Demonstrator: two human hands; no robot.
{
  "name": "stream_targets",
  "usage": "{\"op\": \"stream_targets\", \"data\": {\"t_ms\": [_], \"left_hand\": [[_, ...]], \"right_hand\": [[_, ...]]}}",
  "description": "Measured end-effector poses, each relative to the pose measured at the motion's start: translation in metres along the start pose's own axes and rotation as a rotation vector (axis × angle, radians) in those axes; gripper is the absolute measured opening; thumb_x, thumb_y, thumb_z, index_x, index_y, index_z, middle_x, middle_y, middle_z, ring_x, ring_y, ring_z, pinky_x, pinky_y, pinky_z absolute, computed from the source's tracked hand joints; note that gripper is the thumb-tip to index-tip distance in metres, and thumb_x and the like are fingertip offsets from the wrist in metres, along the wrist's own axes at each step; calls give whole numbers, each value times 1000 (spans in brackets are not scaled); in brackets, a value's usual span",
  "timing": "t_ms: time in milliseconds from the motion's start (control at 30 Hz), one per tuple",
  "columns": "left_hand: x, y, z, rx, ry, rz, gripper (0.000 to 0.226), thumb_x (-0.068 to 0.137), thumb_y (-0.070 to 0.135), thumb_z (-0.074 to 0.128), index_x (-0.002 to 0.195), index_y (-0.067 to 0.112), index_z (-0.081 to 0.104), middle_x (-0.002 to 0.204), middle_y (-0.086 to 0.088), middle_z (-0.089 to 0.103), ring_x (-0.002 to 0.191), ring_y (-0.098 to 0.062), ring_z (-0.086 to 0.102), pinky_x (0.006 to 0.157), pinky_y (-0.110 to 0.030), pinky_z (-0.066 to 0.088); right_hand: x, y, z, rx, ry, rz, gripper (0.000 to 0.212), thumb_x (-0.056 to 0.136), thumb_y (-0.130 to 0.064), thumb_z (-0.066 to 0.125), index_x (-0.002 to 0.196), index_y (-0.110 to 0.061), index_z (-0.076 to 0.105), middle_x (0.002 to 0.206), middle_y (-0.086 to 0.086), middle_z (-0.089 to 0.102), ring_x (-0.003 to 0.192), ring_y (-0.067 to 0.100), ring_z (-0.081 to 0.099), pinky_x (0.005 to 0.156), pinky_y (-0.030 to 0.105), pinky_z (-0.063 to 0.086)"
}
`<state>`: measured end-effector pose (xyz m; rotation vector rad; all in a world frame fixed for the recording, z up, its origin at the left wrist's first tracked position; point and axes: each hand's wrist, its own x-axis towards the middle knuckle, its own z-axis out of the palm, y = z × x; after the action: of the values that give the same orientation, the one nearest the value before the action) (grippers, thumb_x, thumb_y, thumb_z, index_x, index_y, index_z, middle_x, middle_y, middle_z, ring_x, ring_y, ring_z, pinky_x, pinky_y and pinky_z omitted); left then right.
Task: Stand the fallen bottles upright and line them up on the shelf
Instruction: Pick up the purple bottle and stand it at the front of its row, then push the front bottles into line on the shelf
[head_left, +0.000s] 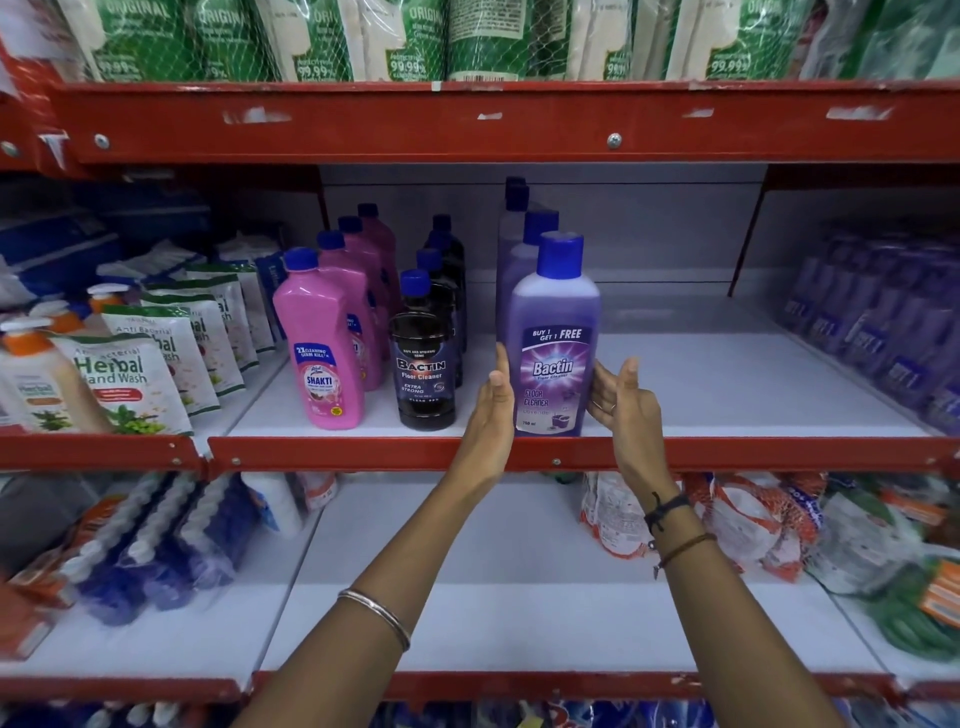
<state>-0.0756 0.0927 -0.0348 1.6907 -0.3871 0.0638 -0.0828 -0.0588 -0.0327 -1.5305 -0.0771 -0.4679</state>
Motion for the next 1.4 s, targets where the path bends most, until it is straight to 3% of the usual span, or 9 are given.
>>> {"op": "stream_targets", "data": {"t_ms": [133,200,267,333,467,633,767,1067,1400], "left_hand": [[-8,3,-1,-27,104,45,68,63,91,11,125,69,21,156,12,23,144,-9,21,120,-45,17],[-14,2,-8,-71,309,153,67,74,83,15,131,53,31,150,13,33,137,3,29,118,-24,21],[-17,6,-22,-104,503,245,73,76,80,15,135,40,32,148,14,34,133,9,29,107,-3,21],[-13,7,-42,-94,599,248,82,71,83,12,139,39,27,155,7,23,137,4,21,101,0,17],[5,-3,-67,-70,532,165,103,61,91,8,145,34,19,159,3,13,142,-5,13,116,-26,12],[3,-8,-63,0,352,79,107,56,93,5,146,37,12,156,14,13,138,1,12,121,-37,9],[-4,-13,-108,-6,257,76,107,53,94,2,145,40,8,159,9,10,139,-2,10,120,-36,8],[-21,-2,-105,75,126,72,110,46,94,-2,144,44,1,150,19,10,132,3,4,112,-30,4],[-34,-4,-114,132,92,48,99,49,95,-2,139,55,2,159,12,6,147,-15,5,120,-53,11]], "right_hand": [[-11,1,7,-41,51,-26,69,89,-57,20,136,-15,46,141,9,50,118,7,51,73,-4,42],[-22,1,18,-101,221,-188,64,94,-54,23,133,-11,47,140,7,46,114,-11,45,78,-7,35],[-31,3,31,-103,333,-415,67,91,-59,26,128,-8,49,130,2,48,115,-14,44,90,1,36],[-34,2,47,-89,213,-526,60,93,-57,26,127,-14,50,128,-11,51,122,2,49,100,20,43],[-35,-1,89,-91,-199,-314,58,94,-52,23,138,-21,43,145,-6,46,136,8,40,114,34,31],[-15,-1,110,-93,-286,103,84,79,-74,14,148,-27,21,157,-5,23,141,4,20,115,25,11],[-16,-1,154,-150,-228,108,104,61,-93,15,146,-33,25,156,-5,29,143,15,26,120,46,18],[-24,-5,136,-92,-189,35,99,69,-86,18,146,-24,29,154,0,32,141,14,32,120,42,22],[-34,2,136,-137,-180,50,90,67,-90,17,142,-42,28,155,-5,30,142,14,30,119,49,20]]}}
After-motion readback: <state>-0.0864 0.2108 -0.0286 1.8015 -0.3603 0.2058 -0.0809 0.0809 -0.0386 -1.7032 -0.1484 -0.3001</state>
